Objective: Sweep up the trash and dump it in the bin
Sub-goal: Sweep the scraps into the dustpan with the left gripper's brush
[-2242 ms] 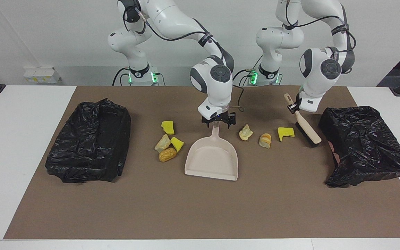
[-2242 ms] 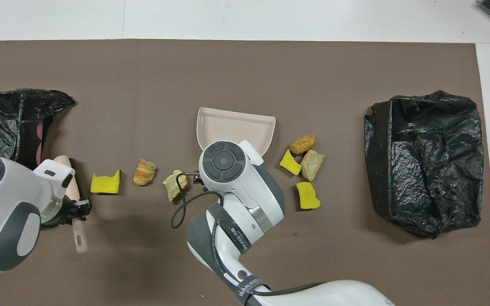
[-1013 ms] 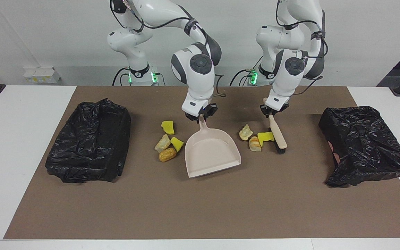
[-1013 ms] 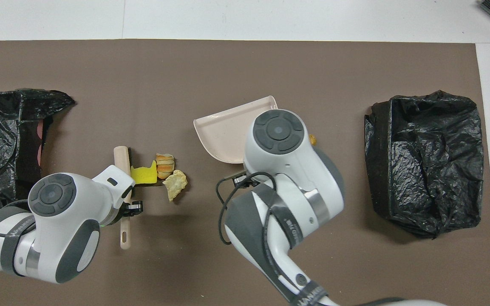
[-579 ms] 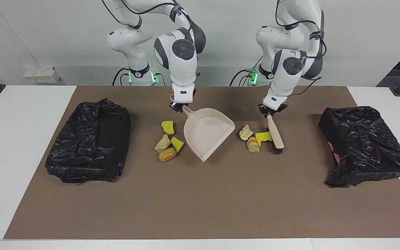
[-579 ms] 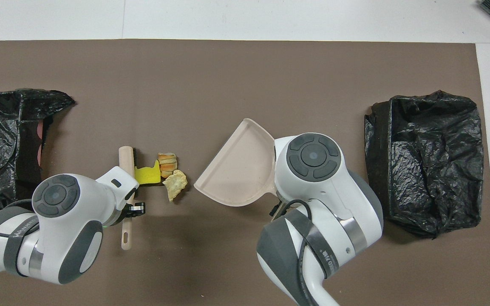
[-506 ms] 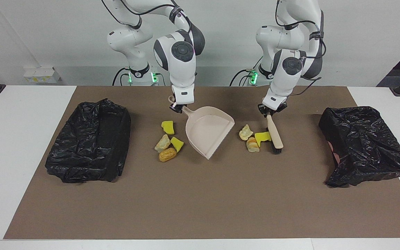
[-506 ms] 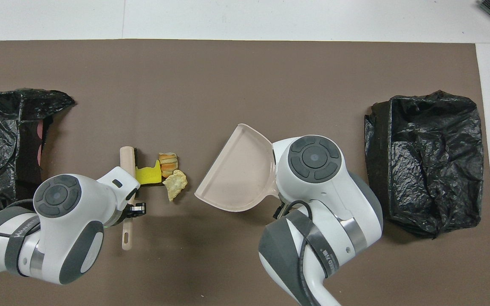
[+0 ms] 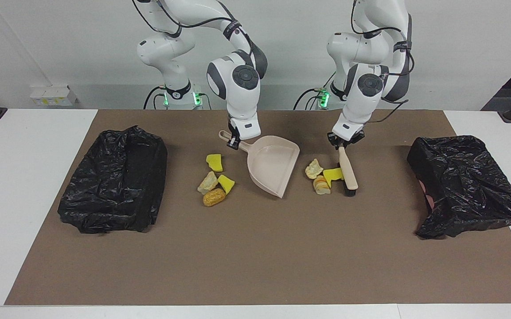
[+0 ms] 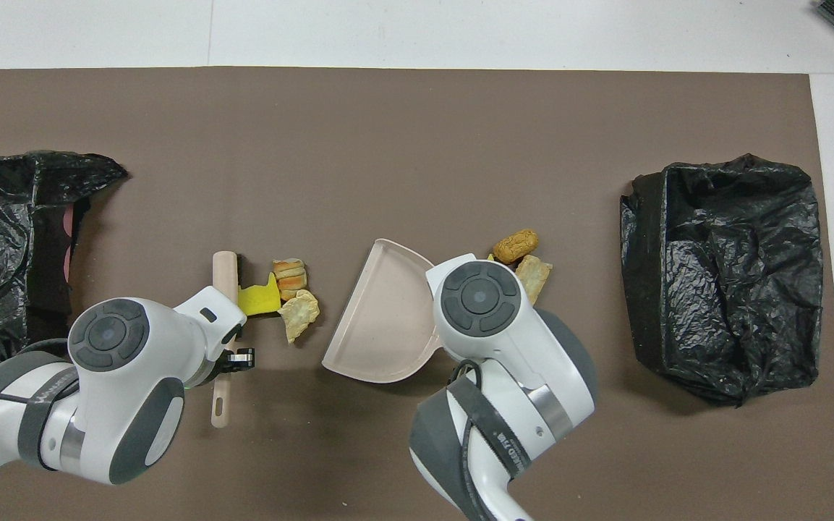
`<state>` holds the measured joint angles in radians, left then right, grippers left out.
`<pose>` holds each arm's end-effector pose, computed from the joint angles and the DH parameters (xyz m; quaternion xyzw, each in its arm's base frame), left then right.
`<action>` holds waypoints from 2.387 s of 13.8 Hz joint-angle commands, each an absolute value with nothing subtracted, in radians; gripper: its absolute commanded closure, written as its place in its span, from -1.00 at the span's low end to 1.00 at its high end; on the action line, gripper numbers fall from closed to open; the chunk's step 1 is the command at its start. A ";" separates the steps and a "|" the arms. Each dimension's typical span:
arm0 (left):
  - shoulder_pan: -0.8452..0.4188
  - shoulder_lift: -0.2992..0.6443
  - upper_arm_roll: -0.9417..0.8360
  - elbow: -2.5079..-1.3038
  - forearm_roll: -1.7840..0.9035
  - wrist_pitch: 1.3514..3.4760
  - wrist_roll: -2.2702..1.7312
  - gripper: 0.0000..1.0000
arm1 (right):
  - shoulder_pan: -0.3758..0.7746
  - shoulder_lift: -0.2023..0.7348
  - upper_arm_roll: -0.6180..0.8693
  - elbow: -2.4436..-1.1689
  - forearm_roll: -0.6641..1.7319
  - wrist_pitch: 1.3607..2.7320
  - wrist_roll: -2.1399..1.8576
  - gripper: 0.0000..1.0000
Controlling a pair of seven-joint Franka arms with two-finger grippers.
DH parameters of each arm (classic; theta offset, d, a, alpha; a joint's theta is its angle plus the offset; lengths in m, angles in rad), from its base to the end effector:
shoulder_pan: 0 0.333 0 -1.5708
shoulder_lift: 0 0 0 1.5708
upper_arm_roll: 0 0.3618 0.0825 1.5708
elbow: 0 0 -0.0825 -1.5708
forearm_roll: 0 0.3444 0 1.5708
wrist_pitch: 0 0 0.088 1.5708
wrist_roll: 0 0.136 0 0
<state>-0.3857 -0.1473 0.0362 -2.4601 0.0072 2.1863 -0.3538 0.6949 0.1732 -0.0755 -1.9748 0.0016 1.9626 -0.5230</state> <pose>0.3838 -0.1393 0.3850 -0.9980 0.0005 0.0593 0.0219 0.4376 0.3141 0.4067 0.8379 0.5380 -0.0919 0.0103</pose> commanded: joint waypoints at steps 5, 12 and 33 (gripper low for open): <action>-0.500 -0.153 0.049 -2.461 -0.067 2.214 -0.333 1.00 | 0.741 0.204 -0.066 -1.974 -0.017 1.996 -0.411 1.00; -0.699 -0.129 0.049 -2.386 -0.202 2.215 -0.236 1.00 | 0.750 0.202 -0.064 -1.976 -0.005 1.999 -0.374 1.00; -0.540 0.035 0.049 -2.145 -0.078 1.916 0.187 1.00 | 0.759 0.195 -0.064 -1.974 0.017 1.956 -0.230 1.00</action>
